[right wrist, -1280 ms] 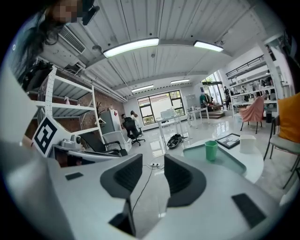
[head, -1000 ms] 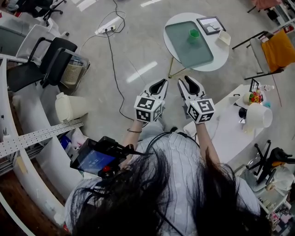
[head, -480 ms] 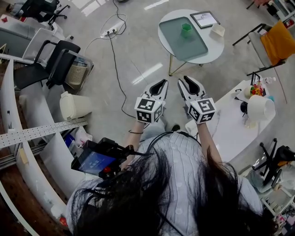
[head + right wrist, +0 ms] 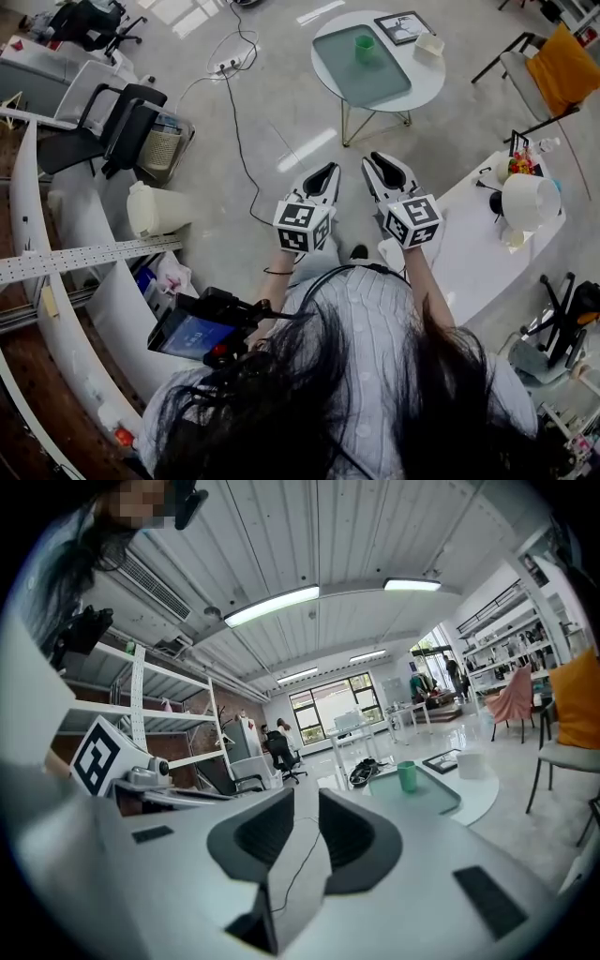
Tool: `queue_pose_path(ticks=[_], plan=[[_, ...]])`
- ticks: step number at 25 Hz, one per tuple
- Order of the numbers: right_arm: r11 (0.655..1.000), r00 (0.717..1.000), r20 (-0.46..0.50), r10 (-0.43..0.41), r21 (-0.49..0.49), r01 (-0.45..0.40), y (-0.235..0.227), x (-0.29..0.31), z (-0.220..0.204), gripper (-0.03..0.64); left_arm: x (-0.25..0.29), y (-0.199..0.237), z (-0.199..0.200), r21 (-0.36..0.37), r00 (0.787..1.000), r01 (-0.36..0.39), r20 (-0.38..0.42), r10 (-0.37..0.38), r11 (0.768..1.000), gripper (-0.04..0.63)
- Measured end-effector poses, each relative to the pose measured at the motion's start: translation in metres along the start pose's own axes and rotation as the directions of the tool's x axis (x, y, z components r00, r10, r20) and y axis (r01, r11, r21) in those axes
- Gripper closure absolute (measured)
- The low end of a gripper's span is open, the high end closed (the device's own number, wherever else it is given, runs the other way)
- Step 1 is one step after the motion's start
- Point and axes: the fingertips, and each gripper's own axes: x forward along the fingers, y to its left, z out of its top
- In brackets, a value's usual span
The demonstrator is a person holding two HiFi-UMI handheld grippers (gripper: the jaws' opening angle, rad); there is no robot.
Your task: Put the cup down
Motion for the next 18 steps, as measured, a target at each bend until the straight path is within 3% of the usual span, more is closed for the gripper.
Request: queue_pose_path(ticks=[18], plan=[[0.995,0.995,-0.005,0.095,0.012,-0.095,0.045,-0.064,-0.017,0.555,-0.047,-0.051,-0.028,0.011,0.999,-0.026,0.026,0.026,1.000,0.561]])
